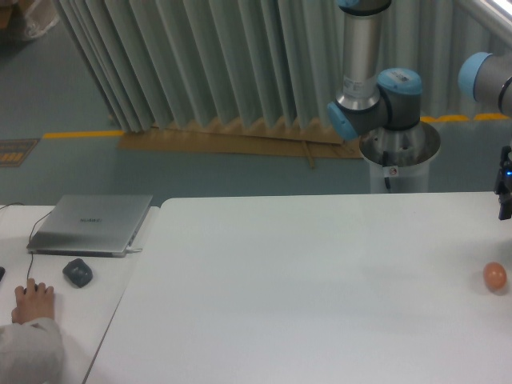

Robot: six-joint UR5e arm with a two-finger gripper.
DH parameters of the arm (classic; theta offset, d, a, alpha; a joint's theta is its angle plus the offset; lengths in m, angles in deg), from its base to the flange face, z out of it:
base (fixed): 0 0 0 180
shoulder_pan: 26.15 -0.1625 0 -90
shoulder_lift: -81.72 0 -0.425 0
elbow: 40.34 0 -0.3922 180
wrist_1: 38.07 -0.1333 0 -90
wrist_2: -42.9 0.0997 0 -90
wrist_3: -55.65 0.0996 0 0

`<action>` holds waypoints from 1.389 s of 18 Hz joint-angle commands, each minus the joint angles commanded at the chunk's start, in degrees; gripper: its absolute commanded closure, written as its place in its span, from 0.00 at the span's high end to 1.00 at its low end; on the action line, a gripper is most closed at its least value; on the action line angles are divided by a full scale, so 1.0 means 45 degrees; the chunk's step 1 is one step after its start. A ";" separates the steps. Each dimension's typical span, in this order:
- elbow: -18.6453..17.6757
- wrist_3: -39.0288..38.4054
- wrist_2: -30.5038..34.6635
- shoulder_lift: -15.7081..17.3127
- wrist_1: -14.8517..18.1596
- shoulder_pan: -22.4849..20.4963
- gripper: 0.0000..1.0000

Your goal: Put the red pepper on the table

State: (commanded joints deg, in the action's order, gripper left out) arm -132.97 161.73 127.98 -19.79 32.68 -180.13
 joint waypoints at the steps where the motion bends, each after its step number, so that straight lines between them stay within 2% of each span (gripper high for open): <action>1: -0.0020 0.0019 0.0000 0.0000 -0.0019 0.0019 1.00; 8: 0.0098 -0.0799 0.0097 0.0000 -0.0137 -0.0097 1.00; 11: -0.0059 -0.0761 -0.0020 0.0000 -0.0215 -0.0507 1.00; 23: 0.0078 -0.0255 0.0020 -0.0078 -0.0469 -0.0898 1.00; 25: 0.0078 0.0504 0.0058 -0.0078 -0.0430 -0.0937 1.00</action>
State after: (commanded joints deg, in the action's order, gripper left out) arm -132.62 164.00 128.25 -20.14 30.75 -184.35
